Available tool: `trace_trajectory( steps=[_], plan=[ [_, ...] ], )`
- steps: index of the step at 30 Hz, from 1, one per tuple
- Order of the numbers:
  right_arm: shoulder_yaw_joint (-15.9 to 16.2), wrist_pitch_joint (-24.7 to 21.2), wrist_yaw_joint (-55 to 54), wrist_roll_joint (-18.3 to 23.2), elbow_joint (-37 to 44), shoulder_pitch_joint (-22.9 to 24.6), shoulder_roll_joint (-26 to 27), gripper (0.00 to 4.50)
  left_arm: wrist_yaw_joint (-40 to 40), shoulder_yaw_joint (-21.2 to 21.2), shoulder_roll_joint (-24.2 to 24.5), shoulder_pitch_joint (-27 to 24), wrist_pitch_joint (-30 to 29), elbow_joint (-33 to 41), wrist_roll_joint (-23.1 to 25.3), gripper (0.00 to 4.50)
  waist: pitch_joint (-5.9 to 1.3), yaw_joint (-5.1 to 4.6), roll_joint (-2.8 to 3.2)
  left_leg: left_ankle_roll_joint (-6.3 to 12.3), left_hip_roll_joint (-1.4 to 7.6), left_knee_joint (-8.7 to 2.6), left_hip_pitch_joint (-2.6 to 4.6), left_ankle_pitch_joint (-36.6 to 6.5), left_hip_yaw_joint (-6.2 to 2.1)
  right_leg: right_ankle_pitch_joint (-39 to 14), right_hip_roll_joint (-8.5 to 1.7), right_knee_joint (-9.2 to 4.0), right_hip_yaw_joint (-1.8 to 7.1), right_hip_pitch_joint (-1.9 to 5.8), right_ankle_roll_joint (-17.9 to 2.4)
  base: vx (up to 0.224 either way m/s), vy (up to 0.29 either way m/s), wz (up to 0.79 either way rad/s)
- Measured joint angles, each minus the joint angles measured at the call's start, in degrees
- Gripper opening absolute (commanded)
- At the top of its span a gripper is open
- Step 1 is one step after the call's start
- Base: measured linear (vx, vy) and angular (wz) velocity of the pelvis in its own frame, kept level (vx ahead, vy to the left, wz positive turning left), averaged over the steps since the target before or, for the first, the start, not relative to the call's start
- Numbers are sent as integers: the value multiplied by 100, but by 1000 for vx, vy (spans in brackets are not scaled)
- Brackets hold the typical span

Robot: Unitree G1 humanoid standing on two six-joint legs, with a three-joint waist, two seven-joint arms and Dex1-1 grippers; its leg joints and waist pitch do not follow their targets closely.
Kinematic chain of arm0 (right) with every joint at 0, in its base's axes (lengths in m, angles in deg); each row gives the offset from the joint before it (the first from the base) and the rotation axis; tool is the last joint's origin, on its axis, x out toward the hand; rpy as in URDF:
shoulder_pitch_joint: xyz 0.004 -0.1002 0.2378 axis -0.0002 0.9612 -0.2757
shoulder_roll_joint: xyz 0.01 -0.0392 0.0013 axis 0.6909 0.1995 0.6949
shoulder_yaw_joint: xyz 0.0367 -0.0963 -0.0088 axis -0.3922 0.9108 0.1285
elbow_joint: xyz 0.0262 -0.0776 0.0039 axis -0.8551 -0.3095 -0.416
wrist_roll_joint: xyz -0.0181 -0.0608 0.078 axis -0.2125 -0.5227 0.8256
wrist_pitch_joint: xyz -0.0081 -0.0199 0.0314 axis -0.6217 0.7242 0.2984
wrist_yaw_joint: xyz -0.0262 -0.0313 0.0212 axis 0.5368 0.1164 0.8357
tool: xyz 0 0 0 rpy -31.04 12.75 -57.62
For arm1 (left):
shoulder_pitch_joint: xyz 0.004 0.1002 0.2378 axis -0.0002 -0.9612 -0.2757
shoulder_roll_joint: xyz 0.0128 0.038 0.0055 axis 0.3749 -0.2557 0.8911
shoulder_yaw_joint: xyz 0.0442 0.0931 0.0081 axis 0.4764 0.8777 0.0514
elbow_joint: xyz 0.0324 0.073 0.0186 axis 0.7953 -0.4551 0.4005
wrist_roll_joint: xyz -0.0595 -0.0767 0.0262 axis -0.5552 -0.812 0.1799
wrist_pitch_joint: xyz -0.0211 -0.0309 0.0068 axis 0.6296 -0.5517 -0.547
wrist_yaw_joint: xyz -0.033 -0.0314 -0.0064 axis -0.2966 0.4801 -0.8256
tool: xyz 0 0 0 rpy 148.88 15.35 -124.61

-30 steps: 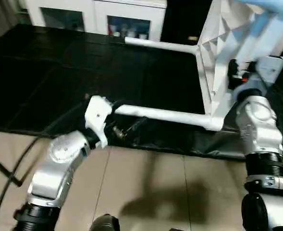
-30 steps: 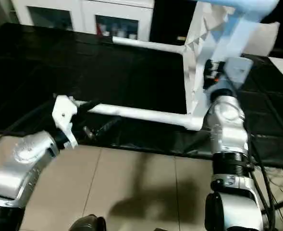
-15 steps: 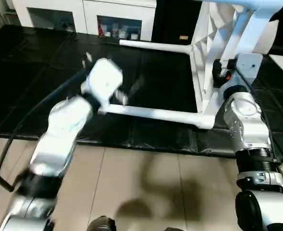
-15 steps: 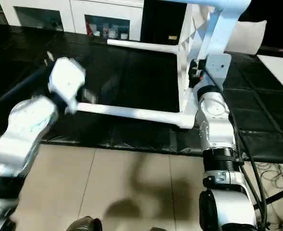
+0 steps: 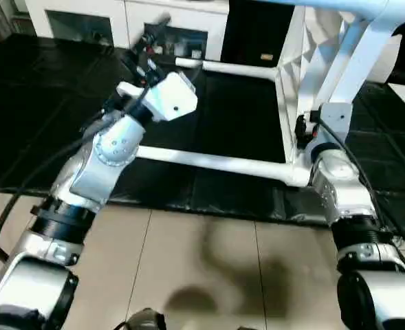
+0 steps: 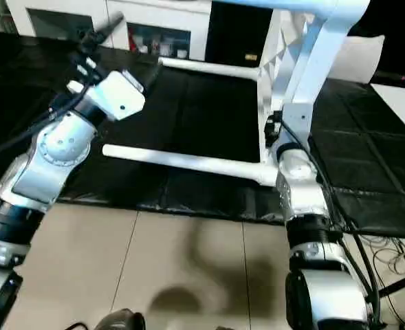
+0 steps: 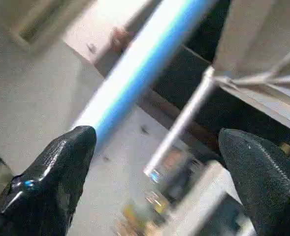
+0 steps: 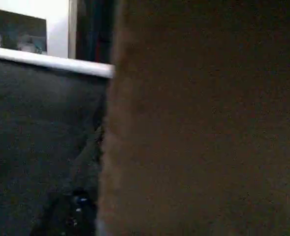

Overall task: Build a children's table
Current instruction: Flip table

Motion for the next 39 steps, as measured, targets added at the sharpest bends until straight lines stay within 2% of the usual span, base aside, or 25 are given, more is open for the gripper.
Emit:
trace_trajectory(
  steps=[4,7,15,20,21,24,28,30,32,35,39],
  plan=[
    [22,122,58,-31,-173,-58,-21,218,598,-4,139,286,259,11,486,450,0,-1,0,0,2,0,0,0,0,9,0,0,-3,-4,2,0,0,0],
    [38,160,95,-22,-275,-115,-25,212,713,21,141,502,308,-194,647,450,0,5,1,-1,2,0,1,0,0,18,-2,0,-4,-15,1,0,0,0],
    [147,230,117,-53,-315,-145,-45,206,762,129,129,1535,-39,-1783,892,450,1,7,2,-2,1,0,-7,1,3,36,-6,-4,-3,-28,-14,0,0,0],
    [205,267,164,-63,-313,-147,-111,206,777,159,146,2229,7,-2584,958,450,2,24,4,-1,1,0,-25,1,4,36,-5,-15,-4,-37,-15,0,0,0],
    [213,267,168,-65,-304,-146,-119,206,768,159,146,2289,35,-2664,954,422,2,23,5,0,1,0,-27,1,4,36,-5,-18,-4,-37,-15,0,0,0],
    [239,267,170,-77,-296,-146,-135,206,765,171,134,2383,141,-2893,944,410,3,27,5,0,1,0,-30,1,5,36,-5,-19,-4,-40,-15,0,0,0],
    [276,266,169,-90,-290,-145,-179,206,753,289,94,2575,308,-3371,938,361,3,35,10,0,2,0,-36,1,4,38,-5,-18,-6,-45,-18,0,0,0],
    [288,266,169,-103,-290,-146,-193,206,752,310,85,2606,367,-3479,935,361,3,37,11,0,2,0,-36,1,4,38,-5,-18,-6,-45,-18,0,0,0],
    [325,263,170,-117,-281,-146,-238,206,741,313,64,2643,373,-3607,931,328,5,40,13,0,2,0,-37,1,5,39,-6,-18,-6,-46,-19,0,0,0],
    [385,245,170,-146,-231,-145,-313,206,724,314,63,2702,373,-3718,904,323,11,59,24,0,1,0,-39,1,5,39,-7,-19,-5,-46,-19,0,0,0],
    [498,235,182,-197,-82,-145,-501,206,663,315,67,2893,387,-3990,862,285,20,102,52,6,2,0,-50,4,10,39,-8,-19,-5,-58,-19,0,0,0]
  ],
)
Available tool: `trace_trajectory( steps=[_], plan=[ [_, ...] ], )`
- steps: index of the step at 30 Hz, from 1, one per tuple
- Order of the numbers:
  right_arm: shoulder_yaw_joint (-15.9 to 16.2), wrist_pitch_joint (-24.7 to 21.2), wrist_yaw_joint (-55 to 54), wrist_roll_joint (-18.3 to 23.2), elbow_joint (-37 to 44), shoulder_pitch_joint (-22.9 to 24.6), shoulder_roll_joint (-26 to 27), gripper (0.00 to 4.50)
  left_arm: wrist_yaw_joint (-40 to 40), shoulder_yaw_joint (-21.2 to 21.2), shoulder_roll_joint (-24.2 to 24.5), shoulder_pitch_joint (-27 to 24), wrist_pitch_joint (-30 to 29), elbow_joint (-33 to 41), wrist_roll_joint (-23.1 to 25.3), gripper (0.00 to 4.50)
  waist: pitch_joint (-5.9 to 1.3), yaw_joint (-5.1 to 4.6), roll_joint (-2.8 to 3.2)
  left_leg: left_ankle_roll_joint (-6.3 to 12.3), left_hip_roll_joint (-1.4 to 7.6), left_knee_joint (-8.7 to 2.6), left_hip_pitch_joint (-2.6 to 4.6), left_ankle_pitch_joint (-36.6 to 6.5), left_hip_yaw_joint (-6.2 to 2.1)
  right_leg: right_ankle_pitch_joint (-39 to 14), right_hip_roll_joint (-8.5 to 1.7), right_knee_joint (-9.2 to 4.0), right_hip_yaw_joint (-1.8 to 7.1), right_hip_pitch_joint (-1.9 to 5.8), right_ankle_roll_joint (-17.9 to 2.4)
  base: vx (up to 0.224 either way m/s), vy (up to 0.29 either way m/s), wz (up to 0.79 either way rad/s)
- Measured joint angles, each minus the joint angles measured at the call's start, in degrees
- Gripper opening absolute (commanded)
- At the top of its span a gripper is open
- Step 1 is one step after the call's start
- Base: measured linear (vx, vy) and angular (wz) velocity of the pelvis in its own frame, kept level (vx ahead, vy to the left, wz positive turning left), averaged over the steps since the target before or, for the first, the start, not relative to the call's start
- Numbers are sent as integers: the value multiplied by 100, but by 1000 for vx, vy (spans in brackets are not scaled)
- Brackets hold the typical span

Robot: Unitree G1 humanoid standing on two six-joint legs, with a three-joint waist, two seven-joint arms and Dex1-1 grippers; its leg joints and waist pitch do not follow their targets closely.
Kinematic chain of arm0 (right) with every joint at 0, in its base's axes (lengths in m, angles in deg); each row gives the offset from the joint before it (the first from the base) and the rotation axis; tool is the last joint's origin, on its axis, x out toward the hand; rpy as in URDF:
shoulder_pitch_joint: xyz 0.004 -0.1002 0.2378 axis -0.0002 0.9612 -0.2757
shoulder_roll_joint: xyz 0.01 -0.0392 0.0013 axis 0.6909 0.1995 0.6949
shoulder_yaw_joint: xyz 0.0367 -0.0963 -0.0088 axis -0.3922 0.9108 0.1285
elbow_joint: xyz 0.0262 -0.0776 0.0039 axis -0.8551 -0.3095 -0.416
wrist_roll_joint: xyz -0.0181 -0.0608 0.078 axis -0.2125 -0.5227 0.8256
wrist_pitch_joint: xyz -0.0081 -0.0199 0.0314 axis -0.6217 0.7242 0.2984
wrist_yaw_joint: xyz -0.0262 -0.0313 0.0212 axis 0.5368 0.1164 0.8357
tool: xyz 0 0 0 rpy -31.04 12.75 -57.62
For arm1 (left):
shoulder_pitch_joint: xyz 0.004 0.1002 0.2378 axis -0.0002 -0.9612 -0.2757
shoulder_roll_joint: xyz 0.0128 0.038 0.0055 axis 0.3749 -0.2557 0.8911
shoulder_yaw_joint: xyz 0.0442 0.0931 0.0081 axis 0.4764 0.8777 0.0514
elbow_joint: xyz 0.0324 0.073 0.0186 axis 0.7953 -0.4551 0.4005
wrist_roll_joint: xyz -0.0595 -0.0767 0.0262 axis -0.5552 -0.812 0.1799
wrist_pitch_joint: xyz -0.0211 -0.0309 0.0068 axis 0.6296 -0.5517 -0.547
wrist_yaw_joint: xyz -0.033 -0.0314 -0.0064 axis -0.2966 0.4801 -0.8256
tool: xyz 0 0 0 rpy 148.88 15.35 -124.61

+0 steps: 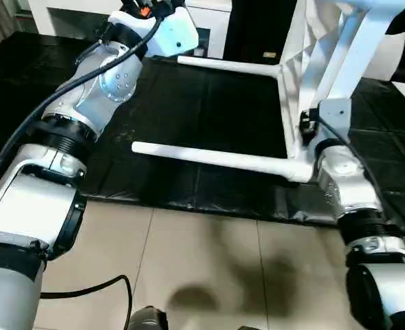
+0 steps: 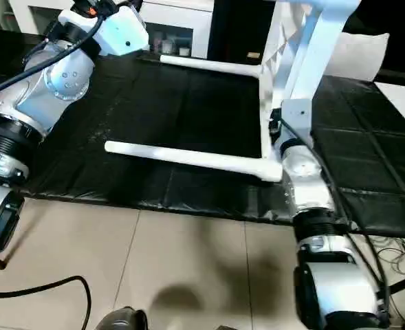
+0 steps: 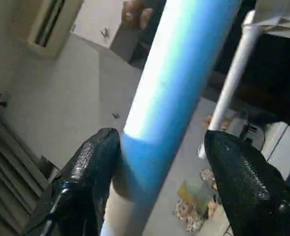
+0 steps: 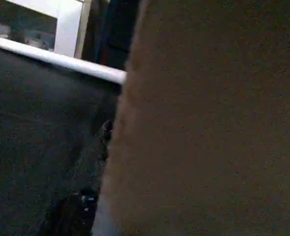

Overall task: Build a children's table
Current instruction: Flip table

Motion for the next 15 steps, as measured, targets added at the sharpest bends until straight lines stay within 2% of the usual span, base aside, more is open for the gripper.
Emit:
trace_trajectory(
  steps=[4,7,9,10,15],
  plan=[
    [71,4,68,-147,146,-34,-223,206,-126,-9,26,141,24,-146,-64,247,-3,60,38,16,-1,0,1,4,5,-3,-1,-2,4,0,-3,0,0,0],
    [184,4,121,-192,200,-88,-455,206,-298,-52,50,206,58,-236,-218,239,-2,118,46,21,-2,0,1,6,8,-4,-6,-3,0,1,-4,0,0,0],
    [262,4,179,-266,251,-138,-602,209,-427,-58,71,294,58,-347,-272,210,-4,147,54,21,-8,0,3,5,10,-4,-12,-3,1,3,-4,0,0,0],
    [271,4,228,-303,251,-178,-665,209,-474,-79,75,310,50,-378,-331,210,-3,156,57,21,-11,0,3,5,11,-3,-16,-2,1,3,-3,0,0,0],
    [344,4,508,-509,249,-437,-1076,212,-1210,-299,109,286,-14,-250,-755,178,-5,223,78,22,-24,0,7,5,13,-3,-37,-1,-6,13,-3,0,0,0]
  ],
)
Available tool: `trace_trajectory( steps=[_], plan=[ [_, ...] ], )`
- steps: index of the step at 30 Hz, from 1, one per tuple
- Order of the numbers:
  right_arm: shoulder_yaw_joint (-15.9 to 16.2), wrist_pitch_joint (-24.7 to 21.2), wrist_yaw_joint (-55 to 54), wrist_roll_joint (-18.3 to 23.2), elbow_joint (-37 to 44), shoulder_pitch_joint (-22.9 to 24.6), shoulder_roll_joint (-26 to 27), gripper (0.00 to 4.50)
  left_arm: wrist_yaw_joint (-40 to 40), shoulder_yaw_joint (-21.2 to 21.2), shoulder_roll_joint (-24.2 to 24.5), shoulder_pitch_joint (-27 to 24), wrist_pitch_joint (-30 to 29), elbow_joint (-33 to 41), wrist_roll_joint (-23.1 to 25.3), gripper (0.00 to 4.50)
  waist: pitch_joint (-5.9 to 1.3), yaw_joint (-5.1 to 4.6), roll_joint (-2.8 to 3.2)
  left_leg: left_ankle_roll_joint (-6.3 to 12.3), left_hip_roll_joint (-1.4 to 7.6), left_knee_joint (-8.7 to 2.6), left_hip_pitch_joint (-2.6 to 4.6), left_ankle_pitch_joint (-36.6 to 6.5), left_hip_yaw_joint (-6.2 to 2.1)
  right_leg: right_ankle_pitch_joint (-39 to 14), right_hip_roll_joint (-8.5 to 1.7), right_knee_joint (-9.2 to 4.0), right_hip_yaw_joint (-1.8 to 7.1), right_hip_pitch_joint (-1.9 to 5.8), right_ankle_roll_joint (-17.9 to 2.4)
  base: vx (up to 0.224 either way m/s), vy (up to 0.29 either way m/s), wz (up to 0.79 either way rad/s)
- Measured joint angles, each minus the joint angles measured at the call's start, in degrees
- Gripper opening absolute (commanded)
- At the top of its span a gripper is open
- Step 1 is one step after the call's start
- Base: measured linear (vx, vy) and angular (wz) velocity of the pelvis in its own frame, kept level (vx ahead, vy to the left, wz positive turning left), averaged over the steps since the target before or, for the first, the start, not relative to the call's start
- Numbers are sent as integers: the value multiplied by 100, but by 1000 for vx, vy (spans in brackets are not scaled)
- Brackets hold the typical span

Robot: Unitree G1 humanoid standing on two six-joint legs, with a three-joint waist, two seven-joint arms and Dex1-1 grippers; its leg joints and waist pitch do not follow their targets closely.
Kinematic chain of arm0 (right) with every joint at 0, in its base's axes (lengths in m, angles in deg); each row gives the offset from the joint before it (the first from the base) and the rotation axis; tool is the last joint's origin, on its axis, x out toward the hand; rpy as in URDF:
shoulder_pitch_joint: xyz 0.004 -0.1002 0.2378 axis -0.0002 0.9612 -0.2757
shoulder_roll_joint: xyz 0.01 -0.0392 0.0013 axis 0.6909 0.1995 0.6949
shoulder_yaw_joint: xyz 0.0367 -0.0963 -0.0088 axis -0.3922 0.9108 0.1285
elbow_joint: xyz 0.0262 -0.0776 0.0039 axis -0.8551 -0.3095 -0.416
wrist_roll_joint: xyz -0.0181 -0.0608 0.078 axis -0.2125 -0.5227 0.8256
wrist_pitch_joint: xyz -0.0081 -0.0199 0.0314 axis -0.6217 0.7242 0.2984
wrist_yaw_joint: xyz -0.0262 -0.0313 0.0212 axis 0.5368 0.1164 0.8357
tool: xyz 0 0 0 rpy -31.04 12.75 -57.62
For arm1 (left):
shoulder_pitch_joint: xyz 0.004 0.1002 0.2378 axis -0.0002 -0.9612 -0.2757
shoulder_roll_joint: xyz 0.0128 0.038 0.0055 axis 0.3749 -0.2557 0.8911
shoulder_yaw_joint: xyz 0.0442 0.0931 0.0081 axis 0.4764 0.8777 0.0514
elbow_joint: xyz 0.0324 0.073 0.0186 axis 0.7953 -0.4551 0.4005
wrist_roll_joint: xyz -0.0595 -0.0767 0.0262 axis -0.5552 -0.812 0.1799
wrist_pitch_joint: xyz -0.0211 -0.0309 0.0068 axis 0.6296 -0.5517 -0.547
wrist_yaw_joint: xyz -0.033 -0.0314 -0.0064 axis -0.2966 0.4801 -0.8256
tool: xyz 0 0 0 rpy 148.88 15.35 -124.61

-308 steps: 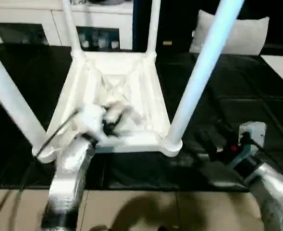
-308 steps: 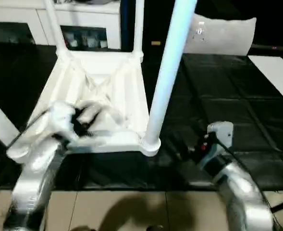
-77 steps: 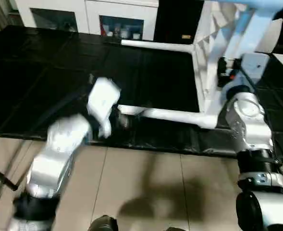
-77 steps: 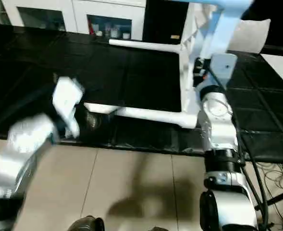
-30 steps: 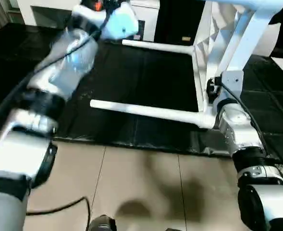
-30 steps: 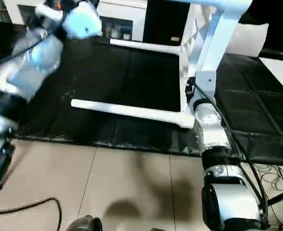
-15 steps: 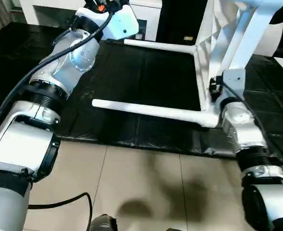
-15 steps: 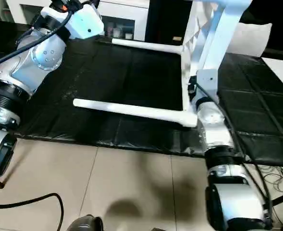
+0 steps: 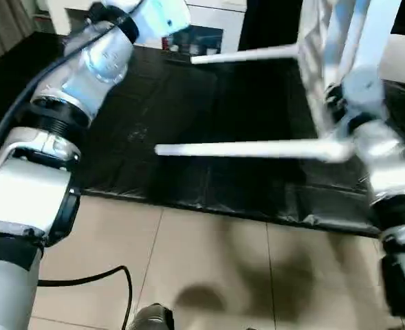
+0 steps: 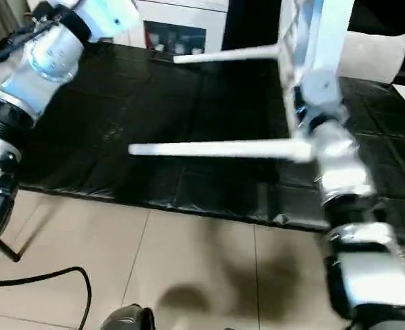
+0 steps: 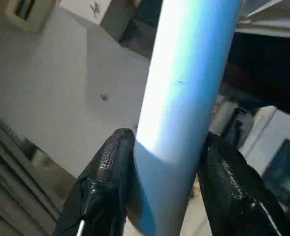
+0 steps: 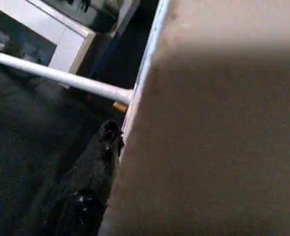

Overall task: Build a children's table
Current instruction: Flip table

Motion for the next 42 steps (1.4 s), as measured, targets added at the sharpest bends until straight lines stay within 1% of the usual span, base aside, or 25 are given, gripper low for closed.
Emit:
trace_trajectory(
  steps=[3,5,7,8,9,10,11,12,13,14,16,17,18,19,22,24,25,27,29,32,34,36,38,41,42],
  plan=[
    [105,0,477,-64,-108,-348,-325,212,-705,-307,68,-403,-217,643,-569,175,-2,-13,44,5,-25,-1,-1,-3,10,0,-34,4,-1,-1,0,0,0,0],
    [125,3,814,-85,-148,-551,-553,212,-982,-456,92,-605,-356,1006,-857,170,-3,-14,47,31,-30,-1,-1,0,12,0,-40,3,-5,0,0,0,0,0],
    [156,85,1286,-89,-147,-856,-753,212,-1314,-710,125,-853,-690,1414,-1265,170,-3,-32,47,51,-31,0,1,0,16,0,-41,1,-2,3,0,0,0,0],
    [153,124,1561,-42,-142,-1024,-864,268,-1459,-837,130,-1018,-896,1663,-1455,170,-4,-40,48,54,-33,1,4,-1,19,0,-43,1,0,5,0,0,0,0],
    [152,143,1745,-9,-134,-1131,-936,268,-1559,-924,129,-1127,-1028,1822,-1588,170,-1,-40,37,54,-32,1,12,-2,18,-1,-43,0,-2,12,1,0,0,0],
    [163,204,2021,1,-123,-1204,-987,279,-1628,-990,127,-1191,-1145,1899,-1699,170,2,-29,18,55,-31,1,15,-2,17,-2,-43,-1,-6,18,2,0,0,0],
    [188,335,2416,12,-164,-1330,-1056,285,-1783,-1134,129,-1313,-1387,2046,-1844,170,4,-27,-2,54,-30,1,25,-2,16,-3,-44,2,-7,24,4,0,0,0],
    [223,416,2603,15,-243,-1435,-1082,285,-1840,-1223,128,-1386,-1513,2104,-1919,170,7,-32,-10,54,-30,1,36,-3,15,-4,-43,2,-7,25,5,0,0,0],
    [226,511,2720,18,-332,-1541,-1086,299,-1881,-1281,126,-1450,-1644,2183,-1976,170,10,-32,-16,53,-31,1,55,-4,14,-6,-45,-1,-7,18,9,0,0,0],
    [243,623,2820,7,-439,-1662,-1088,330,-1931,-1352,126,-1523,-1790,2276,-2040,170,12,-29,-24,52,-36,1,76,-5,15,-29,-53,-2,-8,34,46,0,0,0],
    [275,875,2957,1,-580,-1775,-1078,332,-1965,-1437,122,-1607,-2006,2388,-2121,170,15,-27,-61,51,-39,1,83,-6,14,-35,-61,-2,-11,39,54,0,0,0],
    [275,1131,2987,19,-690,-1877,-1011,332,-1964,-1503,114,-1682,-2170,2491,-2168,170,25,-40,-78,50,-39,1,83,-6,14,-35,-68,-4,-15,33,55,0,0,0],
    [262,1269,2982,52,-719,-1929,-980,340,-1960,-1530,95,-1728,-2271,2553,-2191,170,26,-45,-81,50,-41,1,82,-6,14,-35,-84,-8,-31,32,55,0,0,0],
    [208,1400,2982,146,-758,-1994,-912,369,-1951,-1563,68,-1769,-2377,2633,-2194,170,27,-63,-83,50,-49,1,83,-6,16,-35,-102,-7,-46,31,55,0,0,0],
    [-165,1853,3001,601,-778,-2213,-555,380,-1893,-1610,-123,-1840,-2776,2816,-2199,170,28,-114,-83,50,-74,1,80,-6,16,-35,-153,-8,-88,31,55,0,0,0],
    [-294,2096,3015,846,-721,-2304,-394,417,-1846,-1623,-234,-1874,-2920,2820,-2262,170,31,-130,-89,50,-75,1,70,-6,12,-35,-161,-24,-110,33,55,0,0,0],
    [-360,2242,3070,937,-705,-2309,-357,417,-1846,-1641,-254,-1905,-2994,2863,-2319,170,35,-133,-96,50,-75,1,66,-6,10,-35,-162,-32,-114,34,55,0,0,0],
    [-500,2634,3253,1302,-559,-2306,-141,427,-1847,-1660,-322,-2018,-3101,2970,-2423,170,41,-159,-103,50,-75,1,60,-6,10,-34,-174,-46,-129,34,54,0,0,0],
    [-811,2822,3243,1768,-376,-2343,81,447,-1847,-1614,-352,-2049,-3121,3055,-2421,169,52,-168,-121,50,-75,1,51,-6,8,-33,-176,-60,-138,33,51,0,0,0],
    [-1247,2876,3044,2100,-231,-2360,36,450,-1851,-1612,-347,-2259,-3119,3365,-2420,167,52,-175,-123,51,-77,1,46,-6,9,-27,-177,-93,-137,42,41,0,0,0],
    [-1503,2793,2970,2338,-118,-2256,26,450,-1853,-1662,-341,-2371,-3180,3491,-2421,167,47,-200,-132,51,-78,1,45,-6,10,-24,-181,-102,-138,41,37,0,0,0],
    [-1768,2582,2963,2707,188,-1920,70,450,-1837,-1699,-329,-2547,-3297,3690,-2423,164,45,-231,-132,51,-78,0,47,-6,10,-17,-184,-108,-141,40,25,0,0,0],
    [-2002,2371,2929,3130,649,-1290,220,450,-1794,-1745,-332,-2832,-3421,3968,-2438,163,39,-248,-132,51,-79,-4,61,-6,11,15,-185,-109,-141,46,-16,0,0,0],
    [-2175,2183,2808,3413,881,-737,394,450,-1767,-1830,-339,-3073,-3512,4052,-2522,160,46,-267,-101,50,-79,-12,60,-6,12,53,-188,-106,-145,30,-14,0,0,0],
    [-2262,2139,2732,3557,1166,-465,500,450,-1755,-1846,-344,-3210,-3540,4107,-2548,159,42,-263,-96,50,-77,-18,67,-6,11,65,-188,-105,-147,31,-5,0,0,0]
  ],
)
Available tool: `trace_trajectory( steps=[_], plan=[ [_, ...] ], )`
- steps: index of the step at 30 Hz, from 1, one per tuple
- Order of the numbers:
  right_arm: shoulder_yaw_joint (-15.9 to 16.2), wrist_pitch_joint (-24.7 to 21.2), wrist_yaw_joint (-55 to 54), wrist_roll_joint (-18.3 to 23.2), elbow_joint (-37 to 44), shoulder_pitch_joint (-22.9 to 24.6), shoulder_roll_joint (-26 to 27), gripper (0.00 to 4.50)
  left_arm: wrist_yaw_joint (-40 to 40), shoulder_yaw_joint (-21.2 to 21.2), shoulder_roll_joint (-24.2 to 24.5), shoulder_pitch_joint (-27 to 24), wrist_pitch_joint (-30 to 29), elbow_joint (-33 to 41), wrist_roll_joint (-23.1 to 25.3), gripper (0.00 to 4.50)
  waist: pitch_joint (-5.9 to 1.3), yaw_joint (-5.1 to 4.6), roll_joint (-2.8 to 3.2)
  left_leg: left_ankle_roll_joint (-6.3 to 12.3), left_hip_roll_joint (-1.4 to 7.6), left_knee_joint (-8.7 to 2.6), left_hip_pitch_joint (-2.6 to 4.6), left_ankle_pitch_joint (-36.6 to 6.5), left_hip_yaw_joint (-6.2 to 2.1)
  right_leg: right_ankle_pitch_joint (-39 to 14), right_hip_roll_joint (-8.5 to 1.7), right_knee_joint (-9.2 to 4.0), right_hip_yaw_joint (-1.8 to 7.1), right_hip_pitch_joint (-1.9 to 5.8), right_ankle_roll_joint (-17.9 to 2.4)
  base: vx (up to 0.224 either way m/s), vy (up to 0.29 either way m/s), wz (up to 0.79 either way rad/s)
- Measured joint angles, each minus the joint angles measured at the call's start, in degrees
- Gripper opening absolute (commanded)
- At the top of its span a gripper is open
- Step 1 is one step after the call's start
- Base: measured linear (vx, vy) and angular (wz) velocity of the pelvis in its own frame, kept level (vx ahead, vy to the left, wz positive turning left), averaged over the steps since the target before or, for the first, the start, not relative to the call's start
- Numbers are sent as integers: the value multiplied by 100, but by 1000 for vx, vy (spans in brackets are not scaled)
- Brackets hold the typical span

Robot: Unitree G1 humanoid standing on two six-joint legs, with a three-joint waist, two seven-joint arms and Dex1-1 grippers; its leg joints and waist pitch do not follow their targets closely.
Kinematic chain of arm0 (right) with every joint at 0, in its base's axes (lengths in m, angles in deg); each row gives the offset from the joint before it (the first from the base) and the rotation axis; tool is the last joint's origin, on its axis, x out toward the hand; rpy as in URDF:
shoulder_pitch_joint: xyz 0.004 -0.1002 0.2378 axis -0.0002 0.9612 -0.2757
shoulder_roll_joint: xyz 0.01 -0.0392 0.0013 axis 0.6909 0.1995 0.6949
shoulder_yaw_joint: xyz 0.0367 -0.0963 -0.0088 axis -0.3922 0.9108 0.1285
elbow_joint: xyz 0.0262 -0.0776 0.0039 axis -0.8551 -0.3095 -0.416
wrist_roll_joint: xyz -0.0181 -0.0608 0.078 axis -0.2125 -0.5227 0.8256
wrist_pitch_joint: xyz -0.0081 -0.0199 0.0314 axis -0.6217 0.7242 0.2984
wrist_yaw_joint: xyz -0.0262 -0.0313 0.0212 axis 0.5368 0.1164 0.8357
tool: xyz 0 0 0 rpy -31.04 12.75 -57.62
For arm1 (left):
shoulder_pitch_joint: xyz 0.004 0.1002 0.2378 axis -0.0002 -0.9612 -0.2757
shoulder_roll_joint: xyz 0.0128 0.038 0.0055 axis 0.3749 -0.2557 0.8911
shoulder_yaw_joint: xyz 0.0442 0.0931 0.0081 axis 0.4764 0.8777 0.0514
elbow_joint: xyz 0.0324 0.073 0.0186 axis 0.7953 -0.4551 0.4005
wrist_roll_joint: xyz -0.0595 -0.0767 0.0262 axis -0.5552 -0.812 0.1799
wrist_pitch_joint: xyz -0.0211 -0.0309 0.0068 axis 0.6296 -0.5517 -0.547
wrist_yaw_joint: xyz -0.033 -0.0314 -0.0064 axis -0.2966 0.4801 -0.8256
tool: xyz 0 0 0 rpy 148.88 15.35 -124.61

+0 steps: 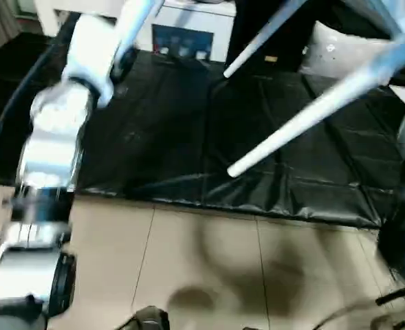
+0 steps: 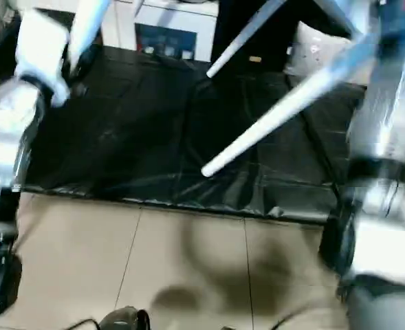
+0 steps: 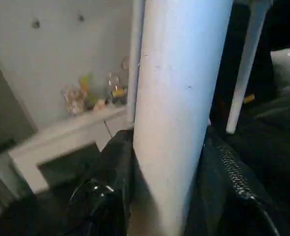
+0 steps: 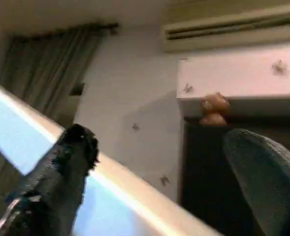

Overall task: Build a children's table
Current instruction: Flip table

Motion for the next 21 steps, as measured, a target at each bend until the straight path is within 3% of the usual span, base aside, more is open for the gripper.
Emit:
trace_trajectory(
  steps=[4,10,15,21],
  plan=[
    [-238,-39,-259,278,607,509,235,450,49,-57,-53,-332,-89,26,-69,154,0,12,6,-1,3,-27,16,1,-4,15,1,5,-12,-5,2,0,0,0],
    [-314,-150,-569,261,841,1360,662,450,52,-125,-80,-655,-131,119,-156,150,2,26,10,-2,5,-36,14,1,-7,14,5,-3,-15,-8,3,0,0,0],
    [175,-597,-575,4,372,1615,898,450,49,-104,-106,-684,-97,215,-200,149,2,-4,11,-2,5,-39,14,1,-7,13,5,-33,-15,-7,4,0,0,0],
    [686,-1211,-586,-493,-399,1436,948,450,-27,-88,-181,-816,102,219,-304,149,2,-40,11,-3,0,-64,13,1,-7,13,5,-97,-16,-7,5,0,0,0]
  ],
)
